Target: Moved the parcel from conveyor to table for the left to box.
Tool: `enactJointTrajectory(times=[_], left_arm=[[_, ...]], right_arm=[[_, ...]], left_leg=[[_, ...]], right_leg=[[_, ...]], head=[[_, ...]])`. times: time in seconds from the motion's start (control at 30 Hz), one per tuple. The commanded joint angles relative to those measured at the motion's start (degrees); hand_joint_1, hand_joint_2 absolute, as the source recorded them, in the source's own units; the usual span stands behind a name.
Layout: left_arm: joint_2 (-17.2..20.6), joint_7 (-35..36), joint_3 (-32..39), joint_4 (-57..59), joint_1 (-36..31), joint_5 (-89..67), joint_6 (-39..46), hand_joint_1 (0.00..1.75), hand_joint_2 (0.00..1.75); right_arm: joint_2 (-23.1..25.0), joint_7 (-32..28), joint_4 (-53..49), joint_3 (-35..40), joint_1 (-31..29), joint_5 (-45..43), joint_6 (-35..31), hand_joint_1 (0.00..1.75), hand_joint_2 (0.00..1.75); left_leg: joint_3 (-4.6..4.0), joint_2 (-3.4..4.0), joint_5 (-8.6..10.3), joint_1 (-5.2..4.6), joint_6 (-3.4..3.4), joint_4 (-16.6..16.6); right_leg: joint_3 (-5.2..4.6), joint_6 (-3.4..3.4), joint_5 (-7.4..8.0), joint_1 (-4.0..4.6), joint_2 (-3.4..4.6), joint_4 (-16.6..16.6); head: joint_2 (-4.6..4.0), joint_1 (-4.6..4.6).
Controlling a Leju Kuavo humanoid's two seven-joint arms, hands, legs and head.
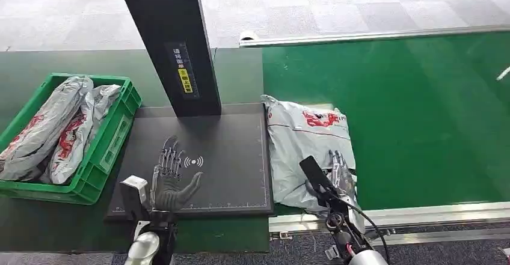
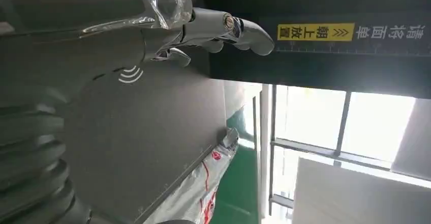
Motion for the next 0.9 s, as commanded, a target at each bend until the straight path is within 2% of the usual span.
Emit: enactJointTrajectory(times=[0.03,0.53,0.7,0.77,0.83,0.87,0.9], left_arm=[[0.3,0.0,-0.4,3.4,-1.0,0.4,0.0,0.00,1.75],[0.3,-0.4,-0.8,3.2,-1.2,-1.6,2.0,0.00,1.75],[0.3,-0.4,-0.2,2.5,-0.5,-1.6,1.9,0.00,1.75],[0.2,-0.4,0.3,2.1,-0.1,-1.6,2.0,0.00,1.75],[0.1,-0.4,0.8,1.5,0.4,-1.5,2.0,0.00,1.75],[0.1,-0.4,1.2,0.8,0.8,-1.5,2.0,0.00,1.75],[0.0,-0.4,1.4,0.6,0.9,-1.5,2.0,0.00,1.75]], right_arm=[[-0.6,-2.2,4.0,-3.0,-2.0,-0.8,0.9,1.75,1.75],[-0.4,-3.6,3.8,-4.4,-2.5,-1.2,0.6,1.75,1.75],[1.0,-10.1,1.4,-7.6,-2.0,-4.2,-1.5,1.75,1.75],[2.5,-16.3,-1.4,-9.5,-1.5,-7.2,-2.0,1.75,1.75],[4.0,-19.0,-5.2,-9.6,-0.6,-8.7,-2.0,1.75,1.75],[5.2,-20.5,-10.9,-8.7,1.5,-9.7,-0.9,1.75,1.75],[5.5,-18.9,-13.4,-7.6,2.5,-9.7,-0.5,1.75,1.75]], left_leg=[[0.08,-0.05,0.00,-0.02,0.03,0.0],[0.09,-0.09,0.00,-0.02,0.04,0.0],[0.11,-0.04,0.00,-0.01,0.03,-0.1],[0.04,-0.02,0.00,-0.01,0.02,0.0],[0.14,0.09,-0.03,-0.01,0.03,-0.1],[0.04,0.13,-0.04,-0.01,0.01,0.0],[-0.02,0.13,-0.03,-0.01,0.00,0.0]], right_leg=[[0.12,-0.05,-0.02,0.00,-0.14,0.0],[0.13,-0.05,-0.02,0.01,-0.17,-0.1],[0.14,-0.07,-0.01,0.01,-0.15,-0.1],[0.07,-0.05,-0.01,0.01,-0.08,0.0],[0.14,-0.11,-0.01,0.02,-0.06,-0.1],[0.03,-0.07,0.01,0.01,0.04,0.0],[-0.03,-0.05,0.01,0.00,0.04,0.0]], head=[[0.00,0.00],[0.00,0.02],[0.00,0.02],[0.00,0.02],[0.00,0.02],[0.00,0.02],[0.00,0.02]])
